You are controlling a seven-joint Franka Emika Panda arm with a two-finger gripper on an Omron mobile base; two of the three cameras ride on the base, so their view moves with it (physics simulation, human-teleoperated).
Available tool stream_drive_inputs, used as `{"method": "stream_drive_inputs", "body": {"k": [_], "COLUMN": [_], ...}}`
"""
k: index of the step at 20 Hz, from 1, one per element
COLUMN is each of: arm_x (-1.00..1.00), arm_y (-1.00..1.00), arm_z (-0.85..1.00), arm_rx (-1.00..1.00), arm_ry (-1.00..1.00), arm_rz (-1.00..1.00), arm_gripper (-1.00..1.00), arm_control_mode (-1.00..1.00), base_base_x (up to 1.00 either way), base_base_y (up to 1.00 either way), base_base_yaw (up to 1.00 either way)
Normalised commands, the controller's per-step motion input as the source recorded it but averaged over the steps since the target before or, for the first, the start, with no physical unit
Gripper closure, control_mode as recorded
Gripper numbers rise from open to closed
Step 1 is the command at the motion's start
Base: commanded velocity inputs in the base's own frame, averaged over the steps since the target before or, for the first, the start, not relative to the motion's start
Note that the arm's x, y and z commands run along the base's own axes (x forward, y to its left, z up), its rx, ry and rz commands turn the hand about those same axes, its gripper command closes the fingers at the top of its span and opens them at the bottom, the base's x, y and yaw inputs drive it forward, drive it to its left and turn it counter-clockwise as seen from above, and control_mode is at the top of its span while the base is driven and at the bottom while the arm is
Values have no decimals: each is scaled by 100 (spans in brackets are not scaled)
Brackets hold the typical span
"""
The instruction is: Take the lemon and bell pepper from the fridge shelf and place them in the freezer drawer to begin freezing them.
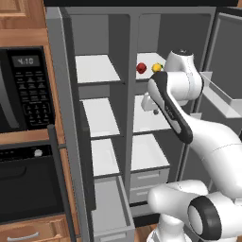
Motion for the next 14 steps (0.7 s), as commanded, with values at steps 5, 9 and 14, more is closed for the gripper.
{"method": "stream_drive_inputs", "body": {"k": [5, 9, 14], "arm_x": [-2, -3, 0], "arm_y": [5, -18, -34], "arm_z": [-4, 39, 77], "arm_rx": [0, -3, 0], "arm_ry": [-2, -36, -26], "arm_rz": [0, -2, -13], "arm_gripper": [-100, -100, -100], "arm_control_mode": [-100, -100, -100], "base_base_x": [0, 0, 0], "base_base_y": [0, 0, 0], "base_base_yaw": [0, 0, 0]}}
